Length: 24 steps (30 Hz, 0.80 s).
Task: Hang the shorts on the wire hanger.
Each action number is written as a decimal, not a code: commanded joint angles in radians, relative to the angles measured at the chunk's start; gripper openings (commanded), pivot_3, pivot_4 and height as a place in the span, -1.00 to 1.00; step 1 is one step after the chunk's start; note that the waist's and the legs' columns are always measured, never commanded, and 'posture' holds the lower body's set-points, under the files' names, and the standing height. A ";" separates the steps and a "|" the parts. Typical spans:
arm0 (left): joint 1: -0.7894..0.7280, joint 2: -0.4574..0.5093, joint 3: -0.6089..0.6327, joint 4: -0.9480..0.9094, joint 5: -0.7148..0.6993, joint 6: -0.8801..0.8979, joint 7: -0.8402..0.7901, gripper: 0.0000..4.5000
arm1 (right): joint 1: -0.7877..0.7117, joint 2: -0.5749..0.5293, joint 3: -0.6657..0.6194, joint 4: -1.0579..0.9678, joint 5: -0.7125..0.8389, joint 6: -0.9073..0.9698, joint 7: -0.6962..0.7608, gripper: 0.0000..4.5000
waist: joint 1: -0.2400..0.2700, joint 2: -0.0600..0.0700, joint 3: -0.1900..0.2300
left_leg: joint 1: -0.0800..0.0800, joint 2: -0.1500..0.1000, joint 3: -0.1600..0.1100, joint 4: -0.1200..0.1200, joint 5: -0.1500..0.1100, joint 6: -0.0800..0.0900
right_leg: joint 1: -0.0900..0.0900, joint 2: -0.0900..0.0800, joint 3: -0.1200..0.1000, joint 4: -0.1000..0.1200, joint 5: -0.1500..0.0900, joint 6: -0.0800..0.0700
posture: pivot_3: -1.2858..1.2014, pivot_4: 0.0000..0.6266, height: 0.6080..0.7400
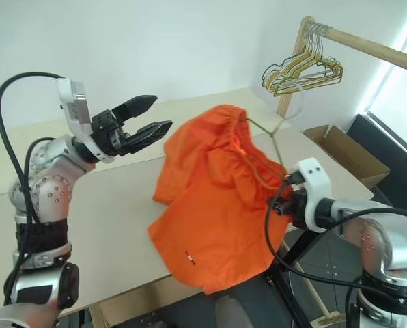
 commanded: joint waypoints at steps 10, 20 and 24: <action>0.014 -0.066 -0.016 -0.153 -0.086 0.031 0.203 0.99 | -0.263 0.101 -0.421 0.242 0.168 0.008 -0.728 -1.00 | -0.052 0.014 -0.009 | 0.011 0.002 0.004 -0.002 -0.002 0.002 | 0.013 0.003 0.001 -0.008 0.000 0.000 | -0.30 -0.98 1.00; 0.029 -0.037 -0.032 -0.158 -0.082 0.022 0.209 0.99 | -0.585 0.104 -0.655 0.508 0.253 0.008 -1.177 -1.00 | -0.060 0.015 -0.010 | 0.011 0.002 0.005 -0.003 -0.001 0.003 | 0.016 0.004 0.000 -0.010 0.000 0.000 | -0.30 -0.99 1.00; 0.036 -0.026 -0.032 -0.171 -0.089 0.025 0.210 0.99 | -0.617 0.100 -0.683 0.563 0.332 0.008 -1.278 -1.00 | -0.058 0.016 -0.010 | 0.013 0.002 0.006 -0.003 -0.002 0.004 | 0.019 0.004 0.001 -0.015 0.000 0.000 | -0.29 -0.99 1.00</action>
